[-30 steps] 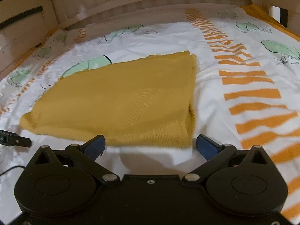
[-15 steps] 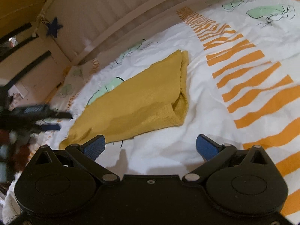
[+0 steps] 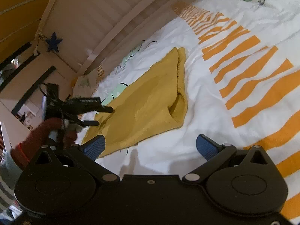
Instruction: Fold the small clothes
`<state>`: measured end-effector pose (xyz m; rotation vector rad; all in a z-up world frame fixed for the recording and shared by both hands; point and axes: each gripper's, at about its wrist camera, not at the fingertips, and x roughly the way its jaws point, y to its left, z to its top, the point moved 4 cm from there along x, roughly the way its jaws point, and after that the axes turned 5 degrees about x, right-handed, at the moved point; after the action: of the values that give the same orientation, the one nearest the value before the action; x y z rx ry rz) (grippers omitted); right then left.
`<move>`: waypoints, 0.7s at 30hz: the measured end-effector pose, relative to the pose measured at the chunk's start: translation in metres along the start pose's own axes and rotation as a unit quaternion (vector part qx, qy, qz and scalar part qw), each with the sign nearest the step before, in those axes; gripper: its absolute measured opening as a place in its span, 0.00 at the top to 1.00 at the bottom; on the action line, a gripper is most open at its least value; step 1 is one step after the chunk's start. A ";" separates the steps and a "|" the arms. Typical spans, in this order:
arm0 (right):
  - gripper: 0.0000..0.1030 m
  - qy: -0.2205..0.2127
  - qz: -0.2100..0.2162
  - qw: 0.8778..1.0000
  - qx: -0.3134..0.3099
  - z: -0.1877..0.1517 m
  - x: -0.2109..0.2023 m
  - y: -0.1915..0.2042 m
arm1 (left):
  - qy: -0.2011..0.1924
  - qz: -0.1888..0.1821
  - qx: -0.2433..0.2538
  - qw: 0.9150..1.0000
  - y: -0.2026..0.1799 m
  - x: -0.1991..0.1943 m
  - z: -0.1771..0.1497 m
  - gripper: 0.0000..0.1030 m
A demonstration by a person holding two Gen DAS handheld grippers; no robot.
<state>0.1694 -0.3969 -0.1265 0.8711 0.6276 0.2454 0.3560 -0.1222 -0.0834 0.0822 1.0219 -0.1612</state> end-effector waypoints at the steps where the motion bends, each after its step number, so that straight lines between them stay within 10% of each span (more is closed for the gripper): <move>1: 0.00 0.003 0.002 1.000 0.006 0.002 0.001 -0.001 | 0.007 -0.001 0.003 1.000 0.000 0.005 -0.001 0.24; 21: 0.00 0.080 0.083 0.991 0.074 0.091 0.100 -0.019 | 0.003 0.000 0.017 1.000 0.001 0.017 0.000 0.17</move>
<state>0.3024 -0.4224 -0.1391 1.0548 0.7310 0.4262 0.3646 -0.1229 -0.0979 0.1144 1.0260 -0.1783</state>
